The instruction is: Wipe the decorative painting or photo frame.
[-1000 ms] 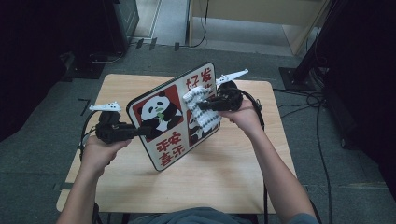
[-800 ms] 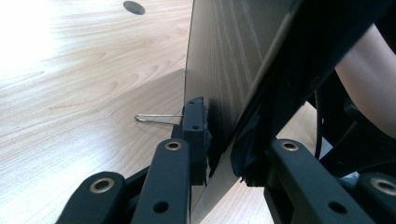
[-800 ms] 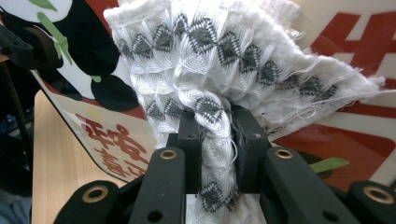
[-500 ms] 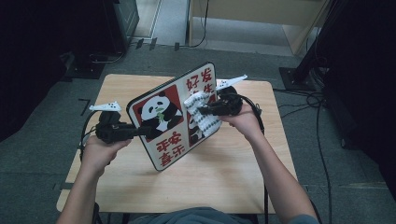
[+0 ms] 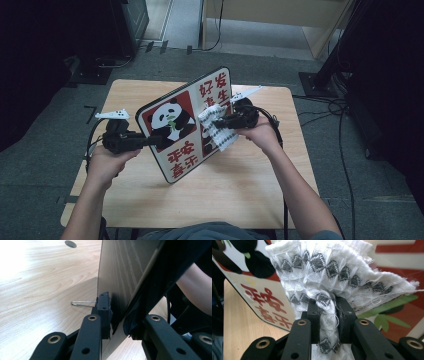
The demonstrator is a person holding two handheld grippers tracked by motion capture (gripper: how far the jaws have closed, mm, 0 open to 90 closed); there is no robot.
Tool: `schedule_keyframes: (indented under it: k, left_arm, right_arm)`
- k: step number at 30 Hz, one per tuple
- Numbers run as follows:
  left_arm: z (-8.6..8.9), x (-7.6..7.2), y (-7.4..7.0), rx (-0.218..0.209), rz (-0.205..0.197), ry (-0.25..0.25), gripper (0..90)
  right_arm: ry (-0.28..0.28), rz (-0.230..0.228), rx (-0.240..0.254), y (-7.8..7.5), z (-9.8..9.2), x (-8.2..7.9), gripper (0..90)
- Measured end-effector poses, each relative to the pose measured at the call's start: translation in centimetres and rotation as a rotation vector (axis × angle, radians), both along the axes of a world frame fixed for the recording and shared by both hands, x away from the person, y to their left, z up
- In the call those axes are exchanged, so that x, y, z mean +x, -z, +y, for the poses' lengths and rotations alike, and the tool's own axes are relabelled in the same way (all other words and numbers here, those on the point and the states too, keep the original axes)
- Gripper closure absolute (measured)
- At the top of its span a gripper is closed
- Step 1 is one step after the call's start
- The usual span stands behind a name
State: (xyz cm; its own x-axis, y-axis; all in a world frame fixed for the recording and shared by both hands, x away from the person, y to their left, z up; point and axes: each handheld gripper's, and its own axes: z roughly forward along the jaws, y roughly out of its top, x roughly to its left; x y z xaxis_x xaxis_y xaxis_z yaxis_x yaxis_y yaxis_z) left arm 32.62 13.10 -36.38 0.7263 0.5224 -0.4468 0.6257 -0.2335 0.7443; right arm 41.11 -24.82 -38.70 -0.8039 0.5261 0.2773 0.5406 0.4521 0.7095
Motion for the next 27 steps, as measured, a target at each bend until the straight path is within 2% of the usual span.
schedule_keyframes:
  k: [5,13,14,22,27]
  left_arm:
    - [0.0,0.0,0.0,0.000,0.001,0.000,76.1]
    - [0.0,0.0,0.0,-0.005,0.008,-0.003,75.8]
    - [0.0,0.0,0.0,-0.005,0.008,-0.003,75.8]
    - [0.0,0.0,0.0,-0.006,0.011,0.004,75.5]
    - [0.0,0.0,0.0,-0.008,0.011,0.004,75.5]
  right_arm:
    - [-0.001,0.012,0.003,0.5,-0.1,-0.1,76.7]
    - [-0.001,0.032,-0.016,1.6,-0.1,-0.3,76.7]
    - [-0.003,0.033,-0.033,1.9,-0.1,-0.3,76.7]
    - [0.002,0.052,-0.034,3.2,-0.4,-0.5,76.6]
    - [0.006,0.062,-0.054,3.9,-0.5,-0.6,76.5]
